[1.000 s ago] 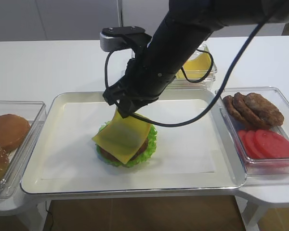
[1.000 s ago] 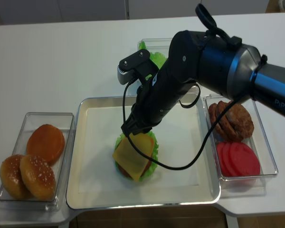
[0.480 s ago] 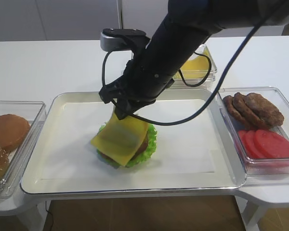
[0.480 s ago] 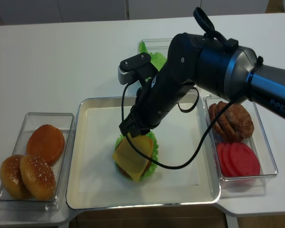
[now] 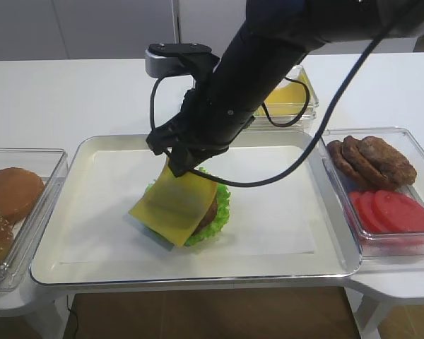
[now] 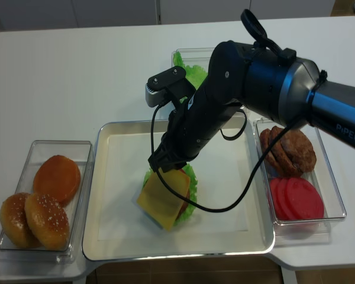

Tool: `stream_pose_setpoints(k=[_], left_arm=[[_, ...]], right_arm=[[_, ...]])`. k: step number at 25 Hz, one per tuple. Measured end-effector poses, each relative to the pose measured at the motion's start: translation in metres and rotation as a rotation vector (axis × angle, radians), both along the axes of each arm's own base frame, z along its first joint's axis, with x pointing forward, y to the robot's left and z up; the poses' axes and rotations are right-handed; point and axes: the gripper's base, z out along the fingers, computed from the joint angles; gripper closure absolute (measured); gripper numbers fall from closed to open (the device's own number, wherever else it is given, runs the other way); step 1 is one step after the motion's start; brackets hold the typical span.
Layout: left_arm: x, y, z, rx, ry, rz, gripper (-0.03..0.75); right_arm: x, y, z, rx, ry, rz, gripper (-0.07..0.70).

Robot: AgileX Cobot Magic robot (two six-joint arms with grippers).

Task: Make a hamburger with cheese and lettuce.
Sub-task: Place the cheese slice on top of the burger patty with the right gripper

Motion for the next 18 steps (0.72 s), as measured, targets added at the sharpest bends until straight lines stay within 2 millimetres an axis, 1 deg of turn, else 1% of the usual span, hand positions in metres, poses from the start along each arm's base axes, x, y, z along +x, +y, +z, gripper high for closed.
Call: stream_pose_setpoints(k=[18], left_arm=[[0.0000,0.0000,0.0000,0.000,0.000,0.000,0.301]], right_arm=[[0.0018,-0.0030,-0.0017,-0.042,-0.035,0.020,0.604]])
